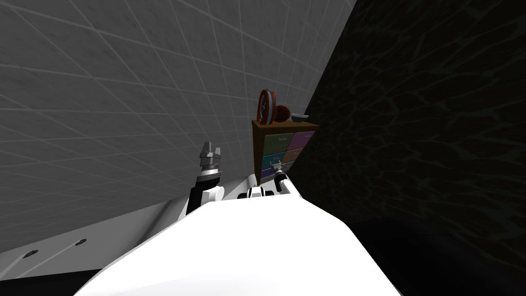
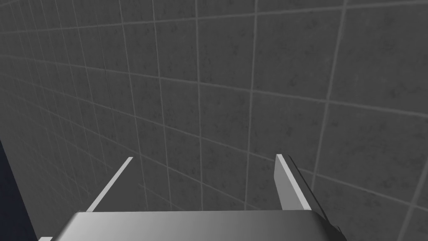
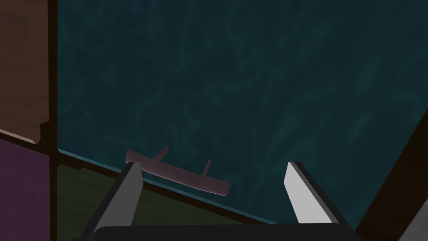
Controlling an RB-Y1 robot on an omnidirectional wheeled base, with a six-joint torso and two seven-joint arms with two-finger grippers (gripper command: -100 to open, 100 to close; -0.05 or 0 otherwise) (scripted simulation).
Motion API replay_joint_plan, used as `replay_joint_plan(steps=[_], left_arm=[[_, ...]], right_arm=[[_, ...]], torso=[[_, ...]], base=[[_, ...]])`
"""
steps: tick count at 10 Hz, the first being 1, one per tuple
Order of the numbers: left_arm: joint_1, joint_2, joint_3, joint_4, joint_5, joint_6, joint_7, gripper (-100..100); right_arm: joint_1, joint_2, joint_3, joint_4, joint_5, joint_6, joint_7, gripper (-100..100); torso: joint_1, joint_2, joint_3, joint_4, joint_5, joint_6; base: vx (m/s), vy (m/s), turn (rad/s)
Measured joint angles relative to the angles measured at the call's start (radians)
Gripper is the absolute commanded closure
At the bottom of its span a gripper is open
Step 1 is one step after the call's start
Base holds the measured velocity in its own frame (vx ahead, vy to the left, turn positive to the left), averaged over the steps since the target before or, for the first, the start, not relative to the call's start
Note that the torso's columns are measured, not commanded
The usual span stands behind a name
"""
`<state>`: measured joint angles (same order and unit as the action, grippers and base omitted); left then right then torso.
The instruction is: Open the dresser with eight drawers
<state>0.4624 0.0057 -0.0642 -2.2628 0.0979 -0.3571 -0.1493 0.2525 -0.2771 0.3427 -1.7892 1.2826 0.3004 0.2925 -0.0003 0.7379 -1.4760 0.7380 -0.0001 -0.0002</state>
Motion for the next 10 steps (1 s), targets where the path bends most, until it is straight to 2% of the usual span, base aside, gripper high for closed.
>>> replay_joint_plan(steps=[4, 10], left_arm=[[0.000, 0.000, 0.000, 0.000, 0.000, 0.000, 0.000, 0], [0.000, 0.000, 0.000, 0.000, 0.000, 0.000, 0.000, 0]], right_arm=[[-0.015, -0.006, 0.015, 0.052, 0.116, 0.051, 0.017, -100], [-0.058, -0.036, 0.059, 0.158, 0.289, 0.173, 0.085, -100]], torso=[[0.000, 0.000, 0.000, 0.000, 0.000, 0.000], [0.000, 0.000, 0.000, 0.000, 0.000, 0.000]], base=[[-0.016, -0.007, 0.073], [-0.023, -0.012, 0.083]])
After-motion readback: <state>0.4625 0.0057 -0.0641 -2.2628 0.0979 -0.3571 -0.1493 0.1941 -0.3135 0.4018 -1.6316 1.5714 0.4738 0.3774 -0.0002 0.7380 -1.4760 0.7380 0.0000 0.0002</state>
